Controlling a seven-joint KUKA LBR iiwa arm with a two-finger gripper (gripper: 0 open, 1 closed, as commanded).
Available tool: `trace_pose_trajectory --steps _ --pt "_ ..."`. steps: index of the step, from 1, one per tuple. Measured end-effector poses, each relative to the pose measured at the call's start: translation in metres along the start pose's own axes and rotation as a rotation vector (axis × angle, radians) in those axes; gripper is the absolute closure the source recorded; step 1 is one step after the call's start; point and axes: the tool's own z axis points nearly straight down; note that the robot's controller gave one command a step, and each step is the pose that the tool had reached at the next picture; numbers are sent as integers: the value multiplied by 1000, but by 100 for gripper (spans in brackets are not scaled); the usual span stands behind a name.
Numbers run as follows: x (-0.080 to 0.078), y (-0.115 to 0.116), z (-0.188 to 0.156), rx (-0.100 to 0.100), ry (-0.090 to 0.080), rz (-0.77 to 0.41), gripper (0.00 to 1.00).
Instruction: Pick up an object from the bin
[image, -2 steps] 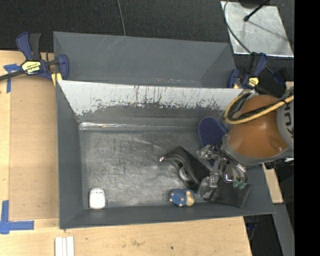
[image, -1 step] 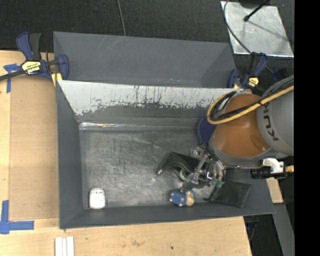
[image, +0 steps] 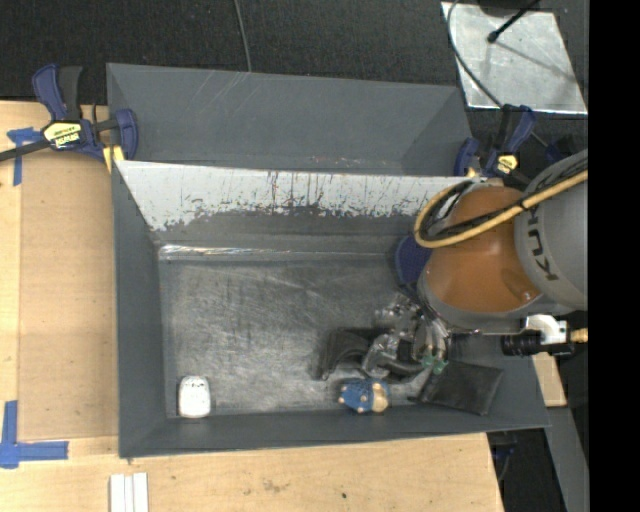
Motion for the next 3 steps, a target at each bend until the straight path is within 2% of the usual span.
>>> trace_pose_trajectory --steps 1,2,3 --pt "-4 4 -61 4 15 18 100" --pt "-47 -13 7 1 25 -205 100" --pt "-42 0 -97 1 16 -437 100"
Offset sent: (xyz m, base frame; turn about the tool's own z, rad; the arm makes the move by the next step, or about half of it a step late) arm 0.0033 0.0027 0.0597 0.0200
